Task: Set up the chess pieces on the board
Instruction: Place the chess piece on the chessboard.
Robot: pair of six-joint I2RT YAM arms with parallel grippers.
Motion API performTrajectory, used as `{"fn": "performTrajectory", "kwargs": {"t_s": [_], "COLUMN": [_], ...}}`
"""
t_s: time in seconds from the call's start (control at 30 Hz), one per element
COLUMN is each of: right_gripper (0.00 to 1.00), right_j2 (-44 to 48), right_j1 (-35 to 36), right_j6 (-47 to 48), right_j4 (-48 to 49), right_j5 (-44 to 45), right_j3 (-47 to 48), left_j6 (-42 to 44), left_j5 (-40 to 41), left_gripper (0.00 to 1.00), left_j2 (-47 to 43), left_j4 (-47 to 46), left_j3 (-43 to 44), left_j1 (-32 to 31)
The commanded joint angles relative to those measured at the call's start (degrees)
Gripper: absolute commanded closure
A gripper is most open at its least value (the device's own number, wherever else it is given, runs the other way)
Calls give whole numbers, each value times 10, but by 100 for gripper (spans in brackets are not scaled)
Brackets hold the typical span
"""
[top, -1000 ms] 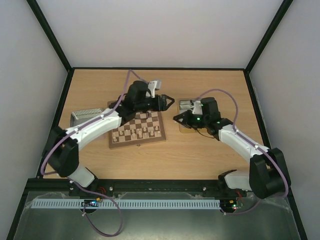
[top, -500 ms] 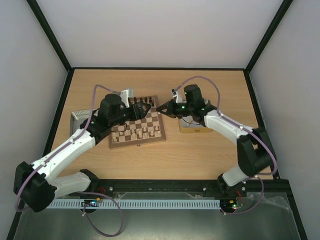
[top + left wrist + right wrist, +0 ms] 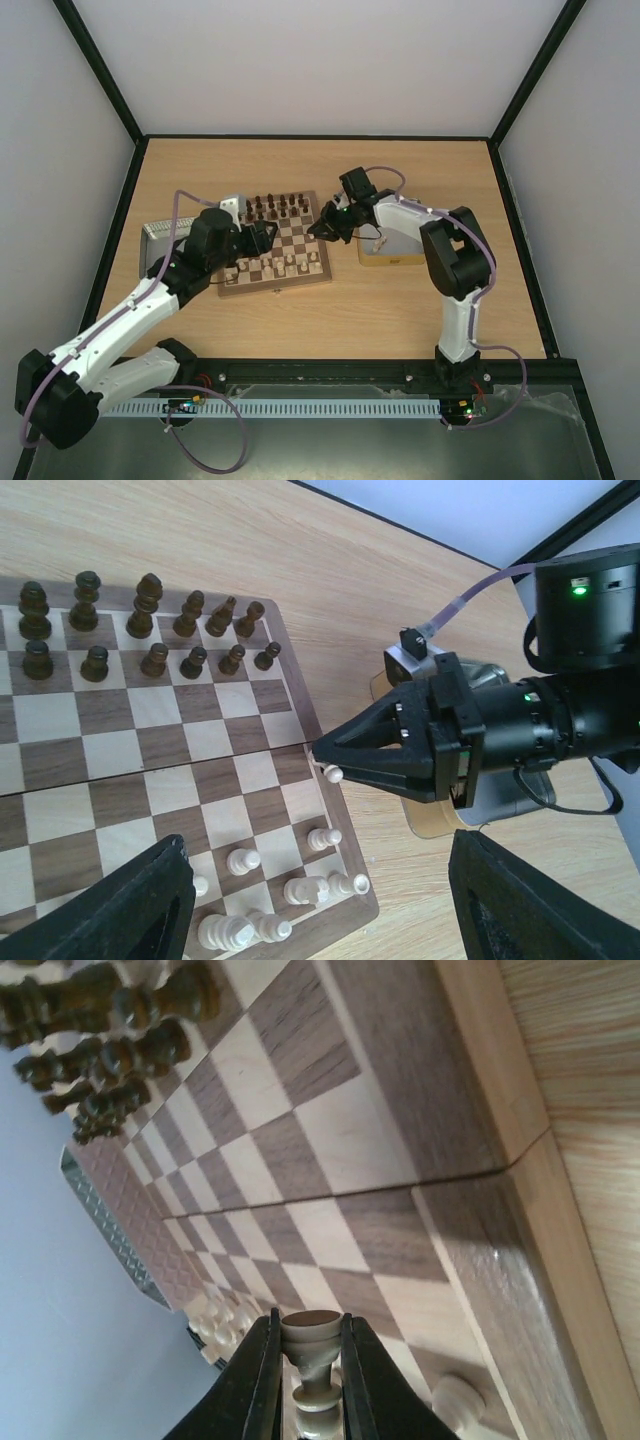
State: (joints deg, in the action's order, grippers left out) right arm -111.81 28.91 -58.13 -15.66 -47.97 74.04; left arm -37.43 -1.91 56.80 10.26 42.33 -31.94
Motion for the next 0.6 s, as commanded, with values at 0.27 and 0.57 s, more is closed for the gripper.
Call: {"fn": "performTrajectory", "kwargs": {"t_s": [0.27,0.57], "right_gripper": [78,73], "right_j2": [-60,-53], "right_j1": [5,9], "right_j6": [-51,10], "right_j4": [-77,-92], "right_j5": [23,61], "right_j3": [69,94], "left_j6": [15,17], "left_j5": [17,11], "left_gripper": [29,28], "left_j2": [-17,-7], "left_j4": [-8,-15], "left_j3": [-28,-31], "left_j1": [6,11]}}
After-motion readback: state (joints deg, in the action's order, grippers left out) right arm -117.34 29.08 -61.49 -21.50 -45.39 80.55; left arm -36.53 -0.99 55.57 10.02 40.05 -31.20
